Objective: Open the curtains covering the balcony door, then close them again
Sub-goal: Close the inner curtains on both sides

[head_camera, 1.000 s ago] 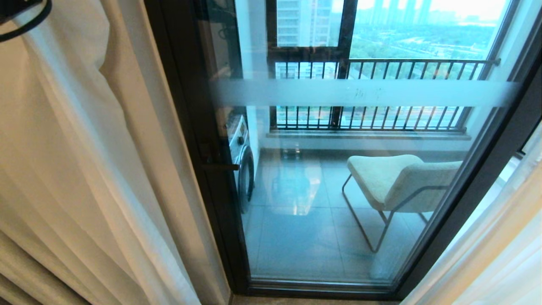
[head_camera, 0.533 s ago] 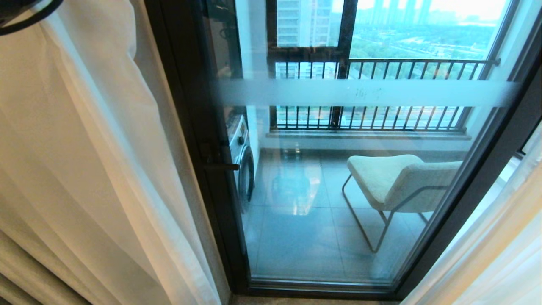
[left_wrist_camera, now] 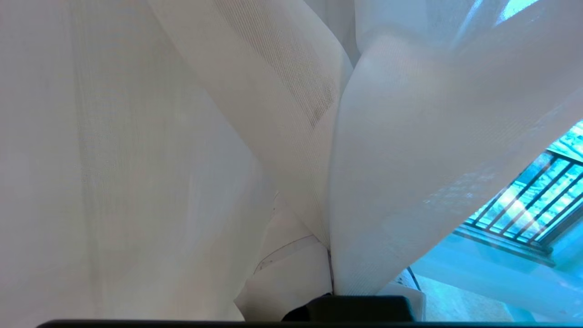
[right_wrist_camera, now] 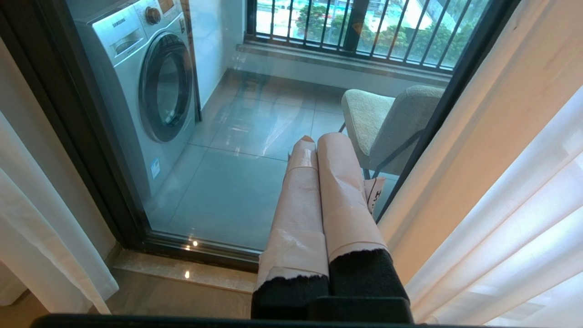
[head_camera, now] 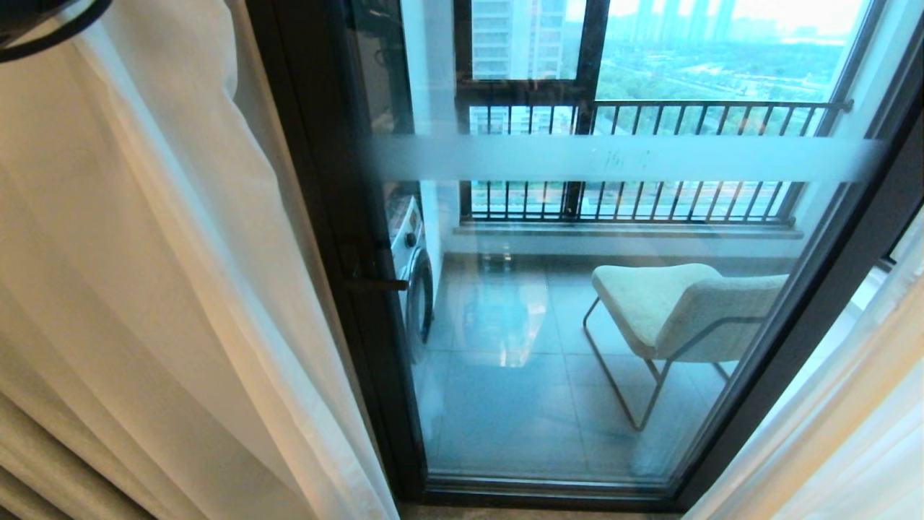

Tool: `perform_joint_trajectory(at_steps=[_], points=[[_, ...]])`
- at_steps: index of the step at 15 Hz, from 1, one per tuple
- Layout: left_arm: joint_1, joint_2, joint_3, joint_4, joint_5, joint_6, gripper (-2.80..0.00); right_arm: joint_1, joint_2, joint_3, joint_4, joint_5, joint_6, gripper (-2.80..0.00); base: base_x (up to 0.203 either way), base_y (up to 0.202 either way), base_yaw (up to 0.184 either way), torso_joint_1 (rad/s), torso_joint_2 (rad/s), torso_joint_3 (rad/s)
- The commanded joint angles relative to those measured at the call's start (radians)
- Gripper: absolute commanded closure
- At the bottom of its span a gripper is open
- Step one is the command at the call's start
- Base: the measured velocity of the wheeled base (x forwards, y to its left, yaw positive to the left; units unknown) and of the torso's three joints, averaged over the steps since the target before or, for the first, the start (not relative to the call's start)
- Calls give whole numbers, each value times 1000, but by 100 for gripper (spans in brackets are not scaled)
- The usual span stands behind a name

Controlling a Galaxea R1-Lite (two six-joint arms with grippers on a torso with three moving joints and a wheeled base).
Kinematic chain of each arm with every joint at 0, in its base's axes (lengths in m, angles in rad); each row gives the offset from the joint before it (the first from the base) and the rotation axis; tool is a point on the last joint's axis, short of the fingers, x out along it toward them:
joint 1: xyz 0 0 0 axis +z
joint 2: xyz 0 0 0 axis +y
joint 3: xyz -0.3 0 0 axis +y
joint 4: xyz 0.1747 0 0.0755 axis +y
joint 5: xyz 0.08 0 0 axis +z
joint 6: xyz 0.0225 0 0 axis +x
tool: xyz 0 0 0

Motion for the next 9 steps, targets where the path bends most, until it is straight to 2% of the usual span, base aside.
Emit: perform_joint_trajectory(at_steps=[1, 9], points=[[-1, 1, 2, 0, 1, -2, 0, 0, 1, 0, 0, 1, -1, 0, 0, 0, 0, 0, 0, 0], [-6, -2, 7, 1, 1, -4, 0, 0, 1, 0, 0, 1, -1, 0, 0, 0, 0, 0, 0, 0]])
